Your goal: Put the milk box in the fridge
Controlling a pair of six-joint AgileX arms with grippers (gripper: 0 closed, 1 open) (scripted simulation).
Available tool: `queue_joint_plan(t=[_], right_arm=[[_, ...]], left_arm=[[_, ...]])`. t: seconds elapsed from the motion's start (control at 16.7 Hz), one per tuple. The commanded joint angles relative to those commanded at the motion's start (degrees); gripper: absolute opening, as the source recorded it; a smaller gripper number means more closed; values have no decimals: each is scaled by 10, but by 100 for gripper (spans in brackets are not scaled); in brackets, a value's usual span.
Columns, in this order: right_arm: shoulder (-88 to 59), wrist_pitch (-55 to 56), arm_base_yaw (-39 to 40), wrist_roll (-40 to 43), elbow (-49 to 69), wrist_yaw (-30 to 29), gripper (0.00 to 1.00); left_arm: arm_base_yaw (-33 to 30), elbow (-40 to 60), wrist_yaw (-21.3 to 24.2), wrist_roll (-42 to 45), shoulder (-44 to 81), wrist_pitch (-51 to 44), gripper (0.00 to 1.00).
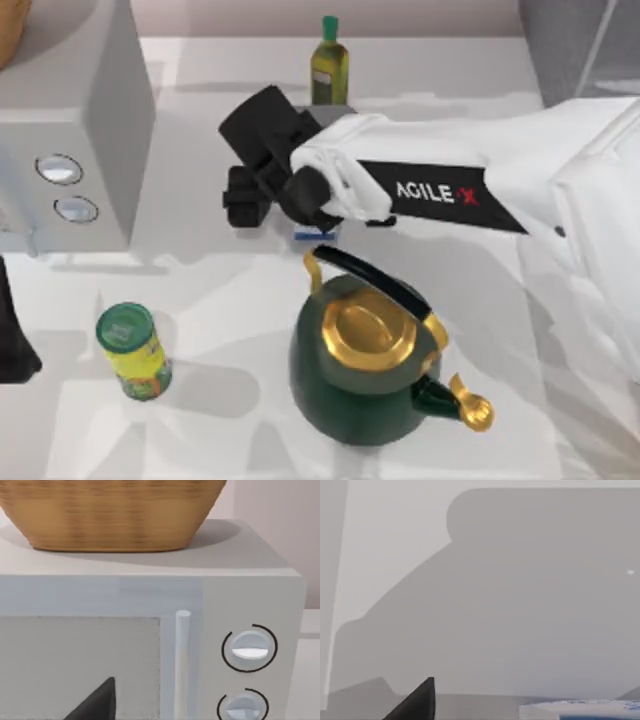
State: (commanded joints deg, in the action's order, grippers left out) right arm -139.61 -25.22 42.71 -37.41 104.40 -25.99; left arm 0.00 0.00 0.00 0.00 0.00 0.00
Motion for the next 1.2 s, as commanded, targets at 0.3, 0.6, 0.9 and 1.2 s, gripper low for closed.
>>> queue_joint_plan(t=[0.3,0.6,0.9,1.2], right_arm=[[8,4,3,-3,-13,-1,100],[8,4,3,-3,-13,-1,70],[8,4,3,-3,-13,-1,32],[8,4,3,-3,-13,-1,0]], left_arm=[[0,0,0,0,0,0,100],[0,0,0,0,0,0,100],[0,0,0,0,0,0,100],[0,0,0,0,0,0,100]])
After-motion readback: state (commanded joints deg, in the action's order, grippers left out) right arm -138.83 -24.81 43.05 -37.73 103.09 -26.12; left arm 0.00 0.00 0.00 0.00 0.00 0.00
